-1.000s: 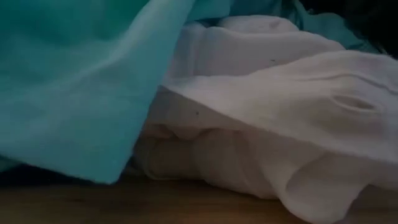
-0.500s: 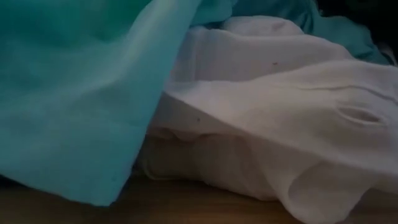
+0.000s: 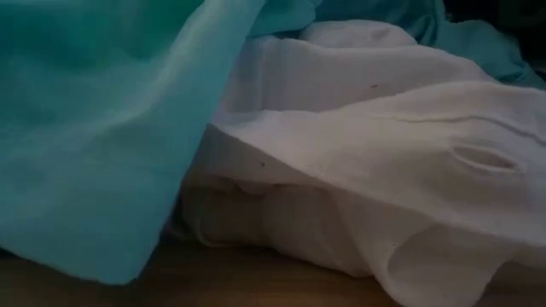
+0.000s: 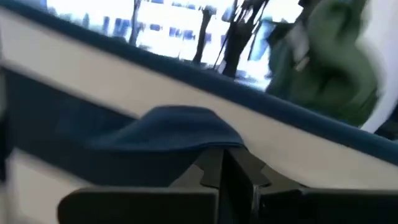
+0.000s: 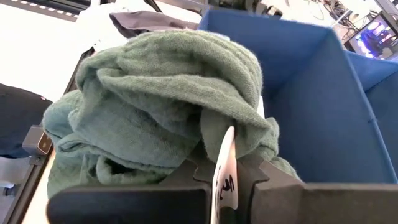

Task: Sort clothes
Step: Put the green shirt into the bottom blue laundry bin

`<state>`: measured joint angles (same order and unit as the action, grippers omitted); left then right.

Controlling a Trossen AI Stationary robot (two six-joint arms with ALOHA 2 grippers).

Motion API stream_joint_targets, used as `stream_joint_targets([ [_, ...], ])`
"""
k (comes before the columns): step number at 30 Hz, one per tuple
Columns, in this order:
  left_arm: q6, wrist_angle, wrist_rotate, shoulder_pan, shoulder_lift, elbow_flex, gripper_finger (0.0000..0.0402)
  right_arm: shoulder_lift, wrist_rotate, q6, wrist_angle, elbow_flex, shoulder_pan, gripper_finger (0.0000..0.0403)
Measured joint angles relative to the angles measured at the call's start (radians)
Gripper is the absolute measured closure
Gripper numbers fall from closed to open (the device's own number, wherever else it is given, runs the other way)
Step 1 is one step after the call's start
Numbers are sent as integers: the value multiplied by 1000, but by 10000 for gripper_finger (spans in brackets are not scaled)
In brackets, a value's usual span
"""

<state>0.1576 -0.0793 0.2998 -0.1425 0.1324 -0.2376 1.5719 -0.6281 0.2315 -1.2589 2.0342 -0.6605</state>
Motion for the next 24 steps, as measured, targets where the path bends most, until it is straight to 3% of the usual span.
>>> stream_joint_targets([
  [4, 80, -213, 37, 0, 13, -18, 398, 0, 8, 0, -2, 0, 0, 382],
  [7, 92, -254, 37, 0, 16, -70, 398, 1, 10, 1, -2, 0, 0, 382],
  [17, 58, -490, 73, 1, 61, -418, 398, 1, 10, 6, -4, -1, 0, 382],
  [20, 11, -404, 55, 1, 88, -471, 398, 1, 10, 6, -5, -1, 0, 382],
  [24, -110, -190, -63, 0, 182, -477, 388, 1, 9, -4, -4, -1, 0, 382],
])
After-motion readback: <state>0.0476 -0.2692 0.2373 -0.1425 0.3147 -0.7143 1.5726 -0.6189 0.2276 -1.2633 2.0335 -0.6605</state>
